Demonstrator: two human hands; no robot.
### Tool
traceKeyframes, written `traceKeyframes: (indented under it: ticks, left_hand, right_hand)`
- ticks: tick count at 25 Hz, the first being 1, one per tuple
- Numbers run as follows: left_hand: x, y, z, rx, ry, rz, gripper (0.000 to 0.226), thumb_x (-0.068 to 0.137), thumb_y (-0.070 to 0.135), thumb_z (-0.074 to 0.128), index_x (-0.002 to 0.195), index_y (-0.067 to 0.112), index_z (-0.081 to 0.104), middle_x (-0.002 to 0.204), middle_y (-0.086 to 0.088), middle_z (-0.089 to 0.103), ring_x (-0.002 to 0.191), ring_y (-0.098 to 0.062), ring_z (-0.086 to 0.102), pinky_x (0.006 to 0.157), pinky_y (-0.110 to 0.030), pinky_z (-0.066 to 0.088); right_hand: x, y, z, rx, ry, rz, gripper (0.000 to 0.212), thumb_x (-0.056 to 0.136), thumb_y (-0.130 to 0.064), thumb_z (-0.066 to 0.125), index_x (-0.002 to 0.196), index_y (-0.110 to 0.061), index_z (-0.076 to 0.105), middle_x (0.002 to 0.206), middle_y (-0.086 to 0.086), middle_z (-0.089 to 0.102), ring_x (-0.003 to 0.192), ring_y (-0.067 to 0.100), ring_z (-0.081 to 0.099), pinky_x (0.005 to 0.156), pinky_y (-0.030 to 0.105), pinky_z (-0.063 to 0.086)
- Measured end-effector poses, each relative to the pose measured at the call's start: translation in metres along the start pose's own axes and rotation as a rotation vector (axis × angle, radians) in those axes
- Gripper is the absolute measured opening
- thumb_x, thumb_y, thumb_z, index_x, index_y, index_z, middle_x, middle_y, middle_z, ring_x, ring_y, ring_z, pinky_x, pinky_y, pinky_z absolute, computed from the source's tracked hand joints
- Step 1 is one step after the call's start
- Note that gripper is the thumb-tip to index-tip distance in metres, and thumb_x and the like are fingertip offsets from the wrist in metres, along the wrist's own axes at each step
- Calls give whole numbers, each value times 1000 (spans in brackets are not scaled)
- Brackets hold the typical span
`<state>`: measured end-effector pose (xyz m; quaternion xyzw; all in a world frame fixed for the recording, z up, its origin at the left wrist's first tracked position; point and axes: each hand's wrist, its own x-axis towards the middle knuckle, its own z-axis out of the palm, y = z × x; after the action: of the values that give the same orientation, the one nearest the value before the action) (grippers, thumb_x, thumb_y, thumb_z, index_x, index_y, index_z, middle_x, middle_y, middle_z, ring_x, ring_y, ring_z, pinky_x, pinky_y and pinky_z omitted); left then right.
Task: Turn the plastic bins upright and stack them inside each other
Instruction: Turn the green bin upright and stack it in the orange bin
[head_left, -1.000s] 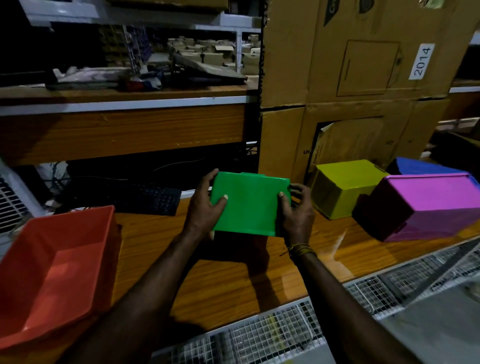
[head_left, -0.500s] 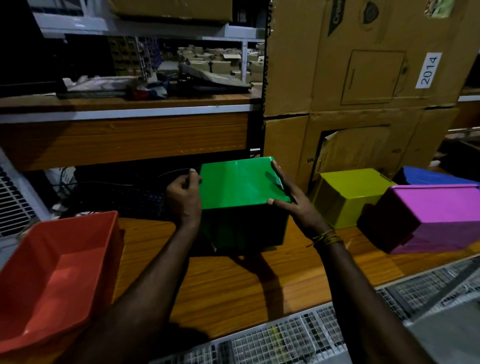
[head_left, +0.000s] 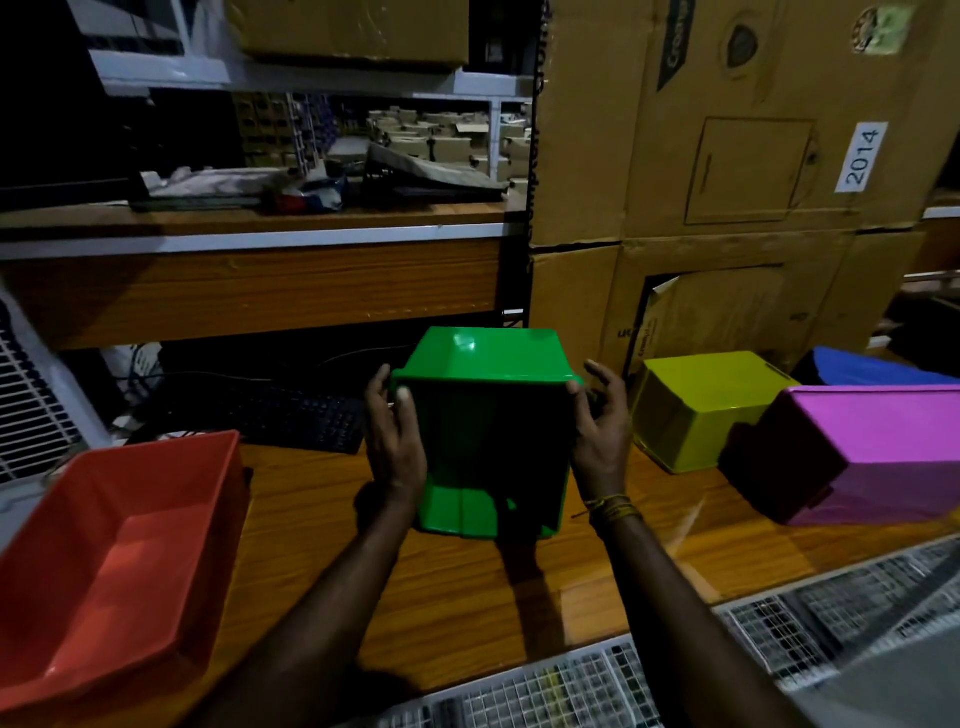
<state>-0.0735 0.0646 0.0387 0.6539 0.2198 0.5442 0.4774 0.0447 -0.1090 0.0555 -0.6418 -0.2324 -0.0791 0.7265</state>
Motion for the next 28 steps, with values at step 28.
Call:
traceKeyframes:
  ticks: [28]
  left_hand:
    - [-61, -68, -15, 533, -344, 35, 61, 87, -12, 48, 142, 15, 47, 161, -6, 18, 139, -12, 26, 62, -4, 48]
  right_hand:
    - [-40, 89, -15, -644, -200, 78, 58, 89, 9, 51, 143, -10, 44, 133, 19, 54, 121, 32, 53, 104, 40, 47]
